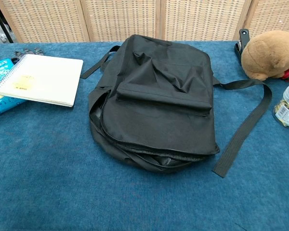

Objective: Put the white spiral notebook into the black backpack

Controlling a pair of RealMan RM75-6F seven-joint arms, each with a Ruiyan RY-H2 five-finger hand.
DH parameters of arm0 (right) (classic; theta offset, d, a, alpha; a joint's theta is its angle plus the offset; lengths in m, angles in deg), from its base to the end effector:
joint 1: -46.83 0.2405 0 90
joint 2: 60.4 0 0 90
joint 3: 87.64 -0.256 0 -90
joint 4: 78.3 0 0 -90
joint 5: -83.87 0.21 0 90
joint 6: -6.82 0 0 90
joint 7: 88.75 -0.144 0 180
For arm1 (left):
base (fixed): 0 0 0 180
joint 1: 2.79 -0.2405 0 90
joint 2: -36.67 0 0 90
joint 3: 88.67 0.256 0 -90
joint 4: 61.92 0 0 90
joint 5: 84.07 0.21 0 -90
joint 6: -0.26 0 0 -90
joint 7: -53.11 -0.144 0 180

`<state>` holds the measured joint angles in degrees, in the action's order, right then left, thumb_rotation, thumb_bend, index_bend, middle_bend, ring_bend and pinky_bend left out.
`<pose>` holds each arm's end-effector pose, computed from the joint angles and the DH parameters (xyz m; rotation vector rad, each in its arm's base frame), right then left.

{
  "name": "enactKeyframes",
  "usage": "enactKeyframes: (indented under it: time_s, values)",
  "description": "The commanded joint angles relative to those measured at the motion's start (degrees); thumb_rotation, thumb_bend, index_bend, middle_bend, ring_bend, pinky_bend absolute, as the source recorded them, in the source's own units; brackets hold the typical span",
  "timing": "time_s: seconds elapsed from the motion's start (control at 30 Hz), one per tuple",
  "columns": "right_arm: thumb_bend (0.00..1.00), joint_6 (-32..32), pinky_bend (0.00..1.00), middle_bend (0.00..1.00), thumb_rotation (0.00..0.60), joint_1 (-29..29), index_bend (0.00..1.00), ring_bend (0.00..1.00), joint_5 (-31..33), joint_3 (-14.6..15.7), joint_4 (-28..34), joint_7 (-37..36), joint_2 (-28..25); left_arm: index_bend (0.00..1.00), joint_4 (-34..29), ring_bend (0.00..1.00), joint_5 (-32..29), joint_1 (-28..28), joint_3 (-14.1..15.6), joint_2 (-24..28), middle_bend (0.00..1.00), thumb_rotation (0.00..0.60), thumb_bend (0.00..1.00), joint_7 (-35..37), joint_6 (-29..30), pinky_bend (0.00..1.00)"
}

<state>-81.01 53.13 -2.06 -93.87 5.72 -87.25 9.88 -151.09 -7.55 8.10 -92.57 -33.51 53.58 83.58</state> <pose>-0.3177 -0.2019 0.1530 1.3416 -0.7661 0.9415 -0.3132 0.2172 0.1363 -1.2888 -0.9719 -0.9417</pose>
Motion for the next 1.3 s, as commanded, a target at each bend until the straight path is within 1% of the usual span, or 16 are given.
enactKeyframes:
  time_s: [0.03,0.3,0.37,0.47,0.57,0.7,0.83,1.07,1.23,1.3]
  values:
    - [0.00,-0.02,0.00,0.00,0.600,-0.02,0.00,0.00,-0.03,0.02,0.00,0.07,-0.01,0.00,-0.01,0.00,0.08,-0.13,-0.04,-0.06,0.00,0.600,0.00,-0.15,-0.12,0.00]
    - [0.00,-0.17,0.00,0.00,0.600,-0.18,0.00,0.00,-0.27,0.16,0.42,-0.02,-0.25,0.00,0.81,0.00,0.68,-0.37,-0.36,-0.68,0.00,0.600,0.00,-1.49,0.17,0.00]
    - [0.00,-0.01,0.00,0.00,0.600,-0.16,0.00,0.00,-0.13,0.12,0.66,-0.22,-0.38,0.00,1.86,0.00,1.22,-0.05,-0.22,-1.17,0.00,0.600,0.00,-2.30,-0.23,0.00]
    - [0.00,0.33,0.00,0.00,0.600,-0.14,0.00,0.00,0.27,0.02,0.85,-0.44,-0.53,0.00,5.38,0.00,3.20,1.51,0.30,-2.71,0.00,0.600,0.00,-4.19,-1.90,0.00]
    - [0.00,0.48,0.00,0.00,0.600,-0.18,0.00,0.00,0.50,-0.03,0.90,-0.58,-0.68,0.00,9.69,0.00,5.37,3.57,0.31,-5.64,0.00,0.600,0.00,-4.92,-3.40,0.00]
    - [0.00,0.25,0.00,0.00,0.600,-0.35,0.00,0.00,0.51,-0.09,1.33,-0.92,-1.00,0.00,16.71,0.00,7.99,6.85,0.14,-11.10,0.00,0.600,0.00,-7.71,-5.52,0.00]
    - [0.00,0.36,0.00,0.00,0.600,-0.40,0.00,0.00,0.77,-0.17,1.41,-1.18,-1.12,0.00,20.49,0.00,7.75,8.85,-0.29,-14.44,0.00,0.600,0.00,-10.45,-8.05,0.00]
    - [0.00,1.04,0.00,0.00,0.600,-0.26,0.00,0.00,1.26,-0.26,1.16,-1.60,-1.09,0.00,27.26,0.00,7.78,13.63,-1.99,-20.23,0.00,0.600,0.00,-13.46,-12.13,0.00]
    - [0.00,1.50,0.00,0.00,0.600,-0.19,0.00,0.00,1.71,-0.34,0.98,-1.69,-1.07,0.00,32.40,0.00,7.03,16.53,-3.53,-24.21,0.00,0.600,0.00,-16.87,-13.97,0.05]
    - [0.00,1.60,0.00,0.00,0.600,-0.23,0.00,0.00,1.85,-0.33,0.94,-1.73,-1.07,0.00,34.40,0.00,6.40,17.54,-4.17,-25.84,0.00,0.600,0.00,-18.05,-14.76,0.06]
